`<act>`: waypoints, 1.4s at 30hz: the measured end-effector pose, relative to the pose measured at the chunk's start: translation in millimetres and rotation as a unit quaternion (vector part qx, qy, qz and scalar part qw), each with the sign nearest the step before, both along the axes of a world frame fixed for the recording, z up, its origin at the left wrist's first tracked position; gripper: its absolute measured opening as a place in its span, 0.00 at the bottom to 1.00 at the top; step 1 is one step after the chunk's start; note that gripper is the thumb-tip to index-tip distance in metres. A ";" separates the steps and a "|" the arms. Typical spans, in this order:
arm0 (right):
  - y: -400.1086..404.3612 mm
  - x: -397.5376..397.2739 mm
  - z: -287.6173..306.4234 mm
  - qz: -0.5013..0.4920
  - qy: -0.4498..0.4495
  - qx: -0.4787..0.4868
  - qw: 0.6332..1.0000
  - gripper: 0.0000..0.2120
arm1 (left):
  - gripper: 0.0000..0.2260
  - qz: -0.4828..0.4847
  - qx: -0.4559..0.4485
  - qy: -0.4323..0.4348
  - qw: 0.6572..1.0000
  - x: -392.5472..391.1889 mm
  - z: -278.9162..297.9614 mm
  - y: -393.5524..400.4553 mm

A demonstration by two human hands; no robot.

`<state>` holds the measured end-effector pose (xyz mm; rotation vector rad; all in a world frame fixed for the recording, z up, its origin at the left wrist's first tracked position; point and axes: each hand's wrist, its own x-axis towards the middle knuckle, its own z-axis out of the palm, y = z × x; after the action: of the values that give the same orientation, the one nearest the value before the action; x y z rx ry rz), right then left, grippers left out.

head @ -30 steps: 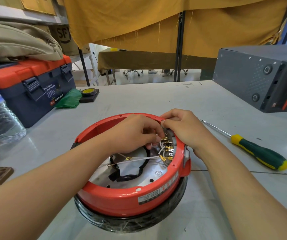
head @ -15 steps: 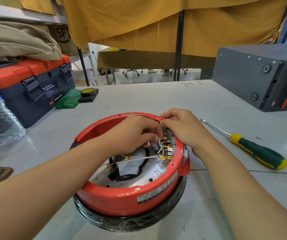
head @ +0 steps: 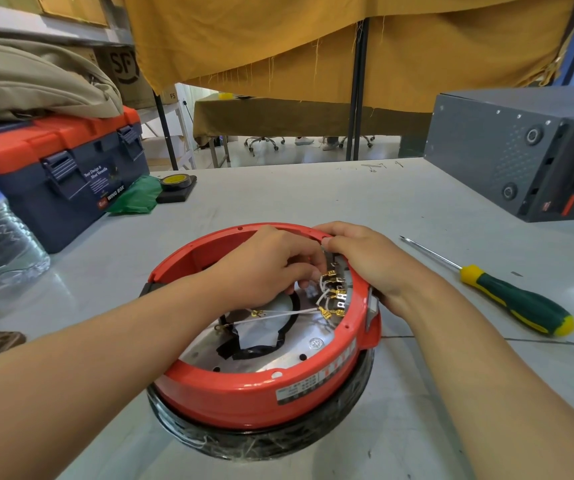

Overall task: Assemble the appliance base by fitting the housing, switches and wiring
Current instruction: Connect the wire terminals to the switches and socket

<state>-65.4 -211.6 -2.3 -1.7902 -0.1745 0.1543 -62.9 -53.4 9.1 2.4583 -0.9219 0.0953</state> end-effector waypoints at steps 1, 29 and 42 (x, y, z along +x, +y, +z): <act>-0.2 0.4 -0.3 -0.002 -0.002 -0.003 1.000 0.14 | 0.04 0.000 0.002 -0.001 1.000 0.0 -0.3 0.2; -0.7 0.7 -2.5 0.025 0.040 0.080 0.996 0.16 | 0.06 0.004 0.001 -0.002 1.000 -3.5 0.7 -3.6; 0.0 1.1 -2.1 0.014 0.019 0.027 0.999 0.16 | 0.07 -0.001 0.012 0.008 1.000 -5.0 3.9 -5.1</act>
<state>-64.2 -211.6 -4.4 -1.7306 -0.1743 0.2019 -67.9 -58.5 13.0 2.4777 -0.9227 0.0640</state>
